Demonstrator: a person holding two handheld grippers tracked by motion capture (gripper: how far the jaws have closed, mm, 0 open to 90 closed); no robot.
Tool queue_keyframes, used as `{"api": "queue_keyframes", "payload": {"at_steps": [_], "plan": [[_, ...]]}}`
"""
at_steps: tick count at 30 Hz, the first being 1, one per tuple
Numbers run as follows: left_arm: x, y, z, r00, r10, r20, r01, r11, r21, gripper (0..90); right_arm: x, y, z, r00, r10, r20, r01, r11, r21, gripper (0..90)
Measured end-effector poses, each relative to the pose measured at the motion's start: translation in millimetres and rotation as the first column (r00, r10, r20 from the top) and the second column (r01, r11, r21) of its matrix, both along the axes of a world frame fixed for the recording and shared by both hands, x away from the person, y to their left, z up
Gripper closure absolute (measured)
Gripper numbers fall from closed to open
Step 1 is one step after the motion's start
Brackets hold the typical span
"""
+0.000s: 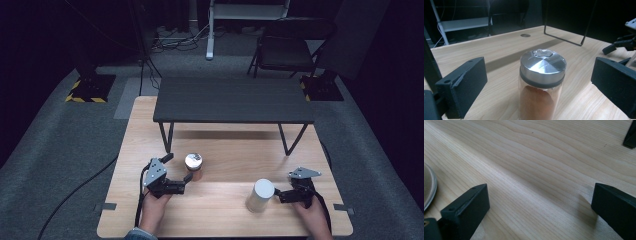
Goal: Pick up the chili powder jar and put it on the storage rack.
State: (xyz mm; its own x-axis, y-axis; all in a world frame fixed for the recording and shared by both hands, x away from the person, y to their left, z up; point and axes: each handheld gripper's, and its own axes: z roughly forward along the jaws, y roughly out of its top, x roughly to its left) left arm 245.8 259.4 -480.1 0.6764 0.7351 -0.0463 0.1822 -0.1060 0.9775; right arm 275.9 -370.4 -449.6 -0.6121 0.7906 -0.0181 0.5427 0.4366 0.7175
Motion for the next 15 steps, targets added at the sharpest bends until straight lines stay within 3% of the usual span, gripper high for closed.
{"api": "queue_keyframes", "payload": {"at_steps": [10,15], "plan": [[20.0,-9.5,-4.0,0.9986,-0.026,-0.046,0.025,0.9994,-0.022,0.5,-1.9,1.5,0.0,0.9999,-0.012,0.0,0.012,1.0,0.0,1.6],[29.2,-15.8,-4.3,0.9962,-0.03,-0.081,0.03,0.9996,-0.001,0.9,-2.7,1.7,-0.1,0.9999,-0.015,0.001,0.015,1.0,0.0,1.6]]}}
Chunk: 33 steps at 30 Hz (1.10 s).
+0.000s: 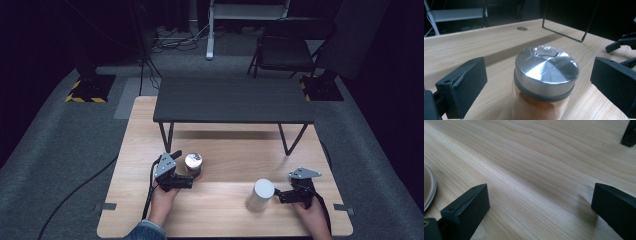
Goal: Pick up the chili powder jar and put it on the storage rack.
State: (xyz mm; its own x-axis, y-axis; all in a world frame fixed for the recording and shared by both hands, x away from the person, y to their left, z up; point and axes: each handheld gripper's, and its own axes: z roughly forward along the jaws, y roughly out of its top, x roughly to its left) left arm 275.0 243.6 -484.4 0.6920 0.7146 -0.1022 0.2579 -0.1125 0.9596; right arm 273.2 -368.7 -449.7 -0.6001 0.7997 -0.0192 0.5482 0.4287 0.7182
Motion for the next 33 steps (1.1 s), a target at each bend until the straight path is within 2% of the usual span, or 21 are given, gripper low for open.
{"api": "queue_keyframes", "payload": {"at_steps": [5,9,14,18,24,29,31,33], "plan": [[6.0,-4.0,-1.2,0.9995,-0.003,-0.03,0.003,0.9998,0.018,3.7,-0.2,0.1,0.0,1.0,-0.001,0.0,0.001,1.0,0.0,1.6],[11.6,-4.3,-1.9,0.9972,0.001,-0.075,0.001,0.9998,0.021,3.7,-0.3,0.2,0.0,1.0,-0.002,0.0,0.002,1.0,0.0,1.7],[12.5,-8.7,-0.2,0.996,-0.001,-0.089,0.005,0.9986,0.053,7.4,-0.4,0.4,0.0,1.0,-0.003,0.0,0.003,1.0,0.0,1.6],[14.1,-13.2,-2.7,0.9945,0.0,-0.105,0.006,0.9985,0.055,9.3,-0.8,1.0,0.0,1.0,-0.007,0.0,0.007,1.0,-0.001,1.6],[16.7,-22.6,-2.1,0.9928,0.005,-0.119,0.007,0.9946,0.103,12.4,-0.9,1.7,0.1,0.9999,-0.01,0.0,0.01,1.0,-0.001,1.6],[15.4,-30.4,3.3,0.9899,0.033,-0.138,-0.011,0.9883,0.152,17.7,-0.8,1.8,0.1,0.9999,-0.011,0.0,0.011,1.0,-0.001,1.6],[14.7,-31.5,4.3,0.9909,0.027,-0.132,-0.004,0.9857,0.168,25.2,-0.8,1.8,0.1,0.9999,-0.011,0.0,0.011,1.0,-0.001,1.6],[12.7,-33.6,5.3,0.9909,0.039,-0.129,-0.015,0.983,0.183,28.2,-0.8,1.8,0.1,0.9999,-0.011,0.0,0.011,1.0,-0.001,1.6]]}}
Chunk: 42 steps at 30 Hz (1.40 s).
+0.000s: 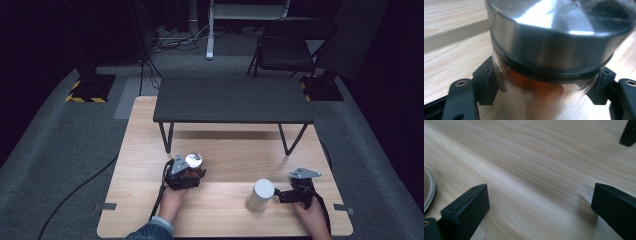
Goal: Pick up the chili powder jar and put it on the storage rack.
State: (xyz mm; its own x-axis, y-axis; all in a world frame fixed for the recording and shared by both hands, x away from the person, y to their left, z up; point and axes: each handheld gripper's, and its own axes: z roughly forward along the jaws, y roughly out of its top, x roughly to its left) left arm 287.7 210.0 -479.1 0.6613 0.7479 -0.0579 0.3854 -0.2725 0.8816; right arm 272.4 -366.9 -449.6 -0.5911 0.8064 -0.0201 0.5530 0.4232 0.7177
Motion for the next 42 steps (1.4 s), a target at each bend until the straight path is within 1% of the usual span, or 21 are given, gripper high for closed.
{"api": "queue_keyframes", "payload": {"at_steps": [5,10,15,22,23,26,27,29,31,32,34,37,41,42], "plan": [[-0.8,-1.0,0.4,1.0,0.001,0.005,-0.001,1.0,0.009,29.5,0.0,0.0,0.0,1.0,0.0,0.0,0.0,1.0,0.0,1.6],[-0.8,-0.6,0.1,1.0,-0.002,0.008,0.002,1.0,0.009,29.6,0.0,0.0,0.0,1.0,0.0,0.0,0.0,1.0,0.0,1.6],[-0.2,1.1,-0.1,1.0,-0.006,0.003,0.006,1.0,-0.001,29.5,0.0,0.0,0.0,1.0,0.0,0.0,0.0,1.0,0.0,1.6],[0.2,1.9,3.3,0.9998,-0.019,0.001,0.019,0.9998,0.007,29.9,-0.2,0.2,0.0,1.0,-0.001,0.0,0.001,1.0,0.0,1.6],[0.3,2.9,4.2,0.9998,-0.021,0.003,0.021,0.9998,0.006,30.0,-0.2,0.2,0.0,1.0,-0.001,0.0,0.001,1.0,0.0,1.6],[-1.7,6.8,6.9,0.9997,-0.021,0.012,0.022,0.9996,-0.018,30.2,-0.2,0.3,0.0,1.0,-0.002,0.0,0.002,1.0,0.0,1.6],[-2.2,7.8,9.1,0.9996,-0.023,0.016,0.023,0.9995,-0.021,30.2,-0.2,0.3,0.0,1.0,-0.002,0.0,0.002,1.0,0.0,1.6],[-2.0,7.9,14.3,0.9993,-0.03,0.021,0.03,0.9995,-0.009,30.2,-0.2,0.2,0.0,1.0,-0.002,0.0,0.002,1.0,0.0,1.6],[-1.4,5.5,21.7,0.9989,-0.041,0.023,0.041,0.999,0.021,30.3,-0.2,0.2,0.0,1.0,-0.001,0.0,0.001,1.0,0.0,1.6],[-1.3,5.0,23.2,0.9987,-0.045,0.026,0.044,0.9987,0.023,30.3,-0.1,0.2,0.0,1.0,-0.001,0.0,0.001,1.0,0.0,1.6],[-0.3,4.6,28.2,0.9985,-0.051,0.017,0.051,0.9985,0.022,30.3,-0.1,0.2,0.0,1.0,-0.001,0.0,0.001,1.0,0.0,1.6],[2.2,2.9,37.7,0.998,-0.063,-0.007,0.063,0.9978,0.021,30.3,0.0,0.2,0.1,1.0,-0.001,0.0,0.001,1.0,0.0,1.6],[4.2,0.2,50.4,0.9968,-0.078,-0.017,0.078,0.9965,0.03,30.3,0.4,0.4,0.2,1.0,0.0,-0.001,0.0,1.0,0.0,1.6],[4.5,0.2,53.0,0.9964,-0.084,-0.014,0.084,0.9962,0.024,30.3,0.5,0.4,0.1,1.0,0.0,-0.001,0.0,1.0,0.001,1.6]]}}
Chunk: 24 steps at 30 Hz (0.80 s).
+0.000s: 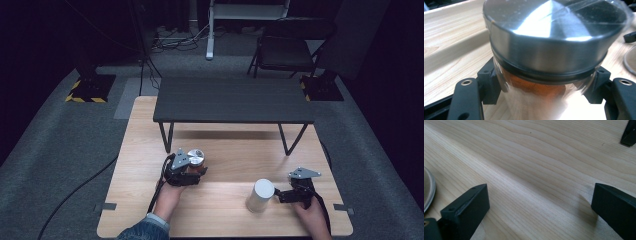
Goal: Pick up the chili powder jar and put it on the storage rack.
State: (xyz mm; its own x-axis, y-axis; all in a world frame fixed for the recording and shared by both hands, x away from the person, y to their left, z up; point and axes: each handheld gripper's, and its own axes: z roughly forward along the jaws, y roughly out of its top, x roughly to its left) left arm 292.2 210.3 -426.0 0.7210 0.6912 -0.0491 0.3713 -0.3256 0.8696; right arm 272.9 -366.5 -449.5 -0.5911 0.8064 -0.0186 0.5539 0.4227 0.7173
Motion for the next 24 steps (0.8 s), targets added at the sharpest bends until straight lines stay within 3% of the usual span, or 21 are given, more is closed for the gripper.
{"api": "queue_keyframes", "payload": {"at_steps": [4,14,17,24], "plan": [[1.1,0.6,11.8,0.9998,-0.019,0.008,0.019,0.9997,-0.017,30.3,0.0,0.0,0.0,1.0,0.0,0.0,0.0,1.0,0.0,1.6],[4.7,-3.1,39.7,0.9992,-0.028,0.028,0.028,0.9996,0.004,30.0,0.0,0.0,0.0,1.0,0.0,0.0,0.0,1.0,0.0,1.6],[9.7,-4.0,50.4,0.9993,-0.035,0.016,0.035,0.9994,-0.003,29.6,0.0,0.1,0.1,1.0,0.0,0.0,0.0,1.0,0.0,1.6],[16.8,-7.5,77.7,0.997,-0.066,0.04,0.066,0.9978,0.003,29.6,0.1,0.1,0.1,1.0,0.0,0.0,0.0,1.0,0.0,1.6]]}}
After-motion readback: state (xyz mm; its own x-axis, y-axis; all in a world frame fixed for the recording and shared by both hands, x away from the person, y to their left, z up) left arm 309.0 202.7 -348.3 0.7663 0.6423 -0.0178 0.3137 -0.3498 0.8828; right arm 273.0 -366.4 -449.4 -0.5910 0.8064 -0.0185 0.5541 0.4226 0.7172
